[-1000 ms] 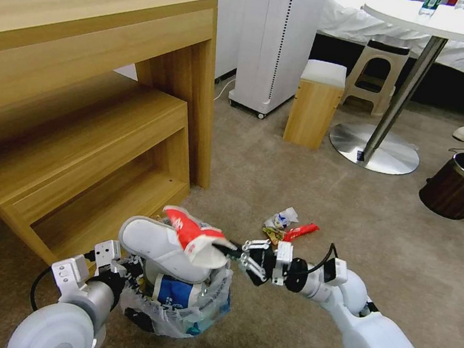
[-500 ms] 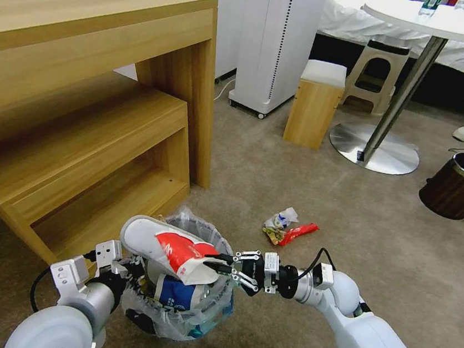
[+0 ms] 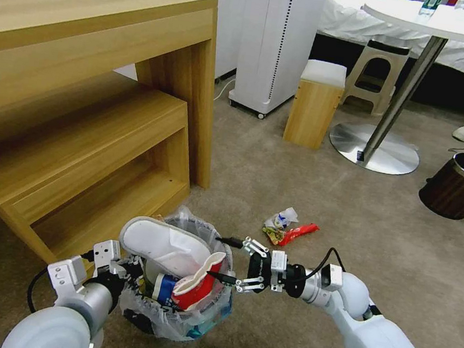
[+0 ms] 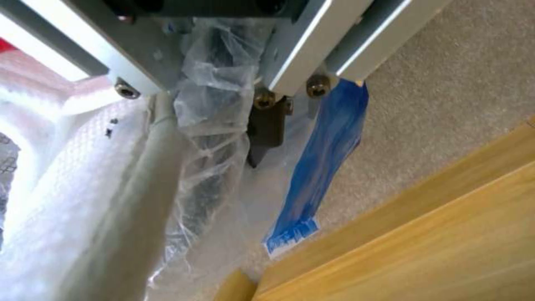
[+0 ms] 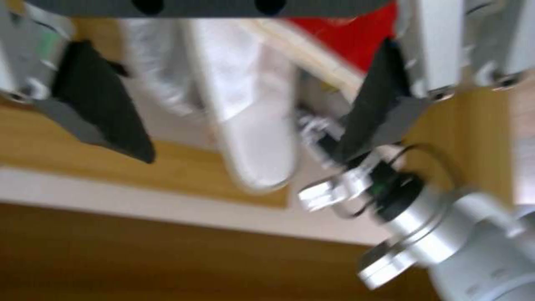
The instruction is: Pick up the trash bin and place the garbage on the floor into it.
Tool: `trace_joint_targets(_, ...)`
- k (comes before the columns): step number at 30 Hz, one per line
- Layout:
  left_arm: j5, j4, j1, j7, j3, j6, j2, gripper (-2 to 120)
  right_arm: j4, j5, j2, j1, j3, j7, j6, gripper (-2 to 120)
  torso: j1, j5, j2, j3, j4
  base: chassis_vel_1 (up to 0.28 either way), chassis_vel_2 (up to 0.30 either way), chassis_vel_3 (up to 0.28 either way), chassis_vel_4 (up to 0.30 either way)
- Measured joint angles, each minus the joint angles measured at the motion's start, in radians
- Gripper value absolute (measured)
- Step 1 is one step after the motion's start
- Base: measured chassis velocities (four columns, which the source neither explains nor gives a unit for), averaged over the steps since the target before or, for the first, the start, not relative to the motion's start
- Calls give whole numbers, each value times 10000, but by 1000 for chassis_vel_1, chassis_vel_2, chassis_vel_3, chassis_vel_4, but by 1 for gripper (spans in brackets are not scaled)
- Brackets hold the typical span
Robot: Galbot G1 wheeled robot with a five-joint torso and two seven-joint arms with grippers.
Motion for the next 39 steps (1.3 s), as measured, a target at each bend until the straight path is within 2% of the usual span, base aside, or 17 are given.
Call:
trace_joint_targets(1,0,0,0,0,0,0,0,1,0,0,0,0,0,0,0,87,0,0,0,0,0,0,0,0,0)
trace_joint_targets(2,0,15,-24,6,-89,0,22,1,283,71,-57,-109,244,863,-3,93,0,-1,0,0,1,0,0,0,0)
trace_joint_targets(4,67,60,-38,20,-196,-6,81,1,505,71,-114,-229,619,2174,-26,99,0,-1,0,0,0,0,0,0,0)
trace_joint_targets(5,67,60,-38,20,-196,-6,81,1,505,71,-114,-229,619,2174,-26,99,0,-1,0,0,0,0,0,0,0)
trace_joint_targets(7,185,112,-56,60,-250,-28,116,1,591,-53,-112,-402,1419,3347,-71,100,0,-1,0,0,2,0,0,0,0)
trace_joint_targets(10,246,134,-74,103,-251,-45,116,1,591,-237,-71,-540,1921,3896,-79,100,0,-1,0,0,0,0,0,0,0)
trace_joint_targets(12,304,165,-101,135,-271,-55,119,1,533,-444,-32,-867,2611,4985,-76,100,0,-1,0,0,1,0,0,0,0)
trace_joint_targets(13,304,165,-101,135,-271,-55,119,1,533,-444,-32,-867,2611,4985,-76,100,0,-1,0,0,1,0,0,0,0)
trace_joint_targets(15,323,176,-112,153,-340,-69,153,1,316,-531,9,-1298,3256,6150,326,100,0,0,0,0,-2,0,0,0,0)
trace_joint_targets(16,324,179,-120,173,-355,-79,162,1,262,-567,42,-1464,3443,6387,442,100,0,3,0,1,0,0,0,0,0)
trace_joint_targets(20,401,200,-128,303,-399,-105,175,1,155,-611,151,-2051,4229,6804,703,100,0,-1,0,0,0,0,0,0,0)
trace_joint_targets(25,477,221,-125,400,-392,-149,160,1,146,-633,259,-2538,4653,6755,906,100,0,-1,0,0,-1,0,0,0,0)
trace_joint_targets(39,472,207,-94,409,-515,-196,183,1,174,-641,521,-2557,4417,6550,1112,100,0,-1,0,0,2,-10,-15,-11,-10)
